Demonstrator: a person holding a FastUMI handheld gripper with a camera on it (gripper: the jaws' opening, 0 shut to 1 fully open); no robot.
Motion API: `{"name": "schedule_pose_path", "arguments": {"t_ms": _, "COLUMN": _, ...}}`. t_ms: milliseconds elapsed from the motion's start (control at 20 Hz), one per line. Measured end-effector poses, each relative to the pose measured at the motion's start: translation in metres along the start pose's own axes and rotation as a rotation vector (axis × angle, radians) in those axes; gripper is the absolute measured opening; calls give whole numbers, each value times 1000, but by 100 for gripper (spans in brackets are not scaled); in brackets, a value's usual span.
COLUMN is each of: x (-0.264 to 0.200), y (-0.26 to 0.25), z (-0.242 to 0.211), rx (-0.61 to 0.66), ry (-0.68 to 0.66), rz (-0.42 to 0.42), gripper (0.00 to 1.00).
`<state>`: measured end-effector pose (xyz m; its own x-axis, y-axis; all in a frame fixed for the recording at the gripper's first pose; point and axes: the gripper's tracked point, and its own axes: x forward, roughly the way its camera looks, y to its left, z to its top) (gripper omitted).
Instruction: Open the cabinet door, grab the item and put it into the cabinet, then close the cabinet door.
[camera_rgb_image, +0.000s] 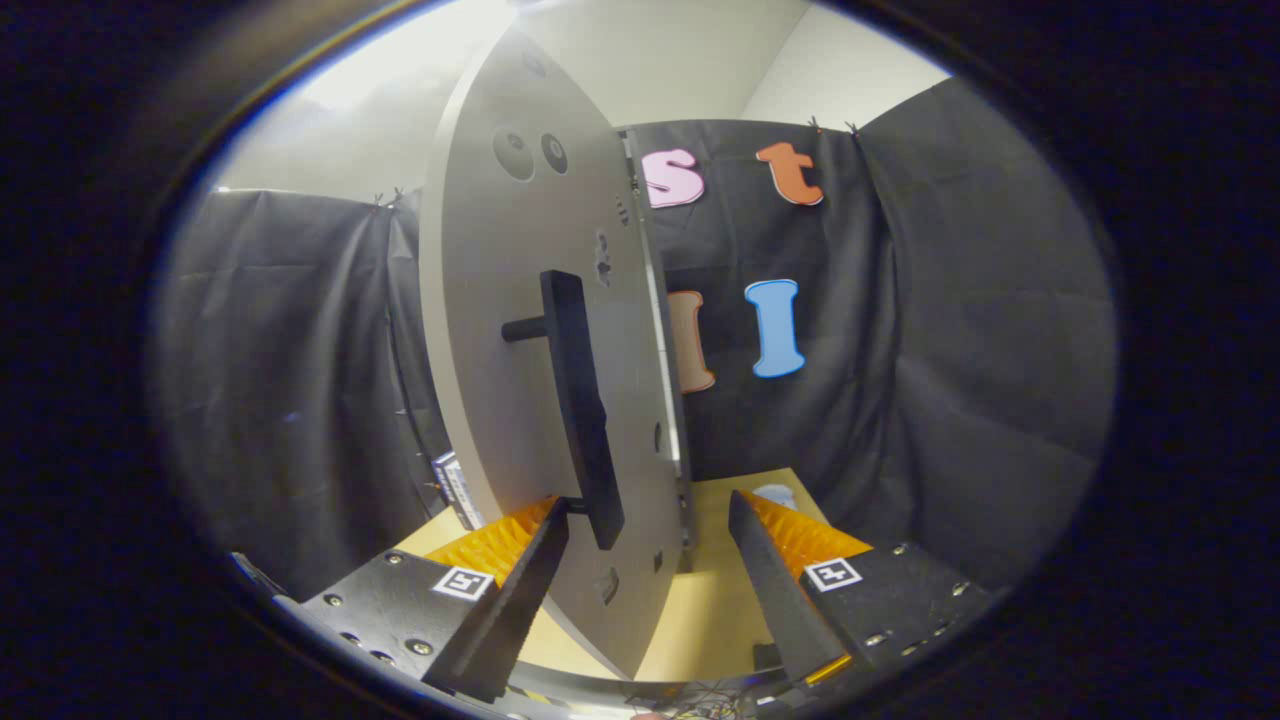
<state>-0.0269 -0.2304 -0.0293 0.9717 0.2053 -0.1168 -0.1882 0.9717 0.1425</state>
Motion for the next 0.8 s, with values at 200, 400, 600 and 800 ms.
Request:
{"name": "schedule_pose_path", "arguments": {"t_ms": 200, "x": 16, "y": 36, "z": -7, "rx": 49, "ry": 13, "rz": 90, "gripper": 97}}
{"name": "schedule_pose_path", "arguments": {"t_ms": 400, "x": 35, "y": 74, "z": -12, "rx": 27, "ry": 18, "rz": 133, "gripper": 98}}
{"name": "schedule_pose_path", "arguments": {"t_ms": 600, "x": 68, "y": 119, "z": -16, "rx": 15, "ry": 34, "rz": 166, "gripper": 100}}
{"name": "schedule_pose_path", "arguments": {"t_ms": 800, "x": 109, "y": 172, "z": -18, "rx": -56, "ry": 14, "rz": 158, "gripper": 100}}
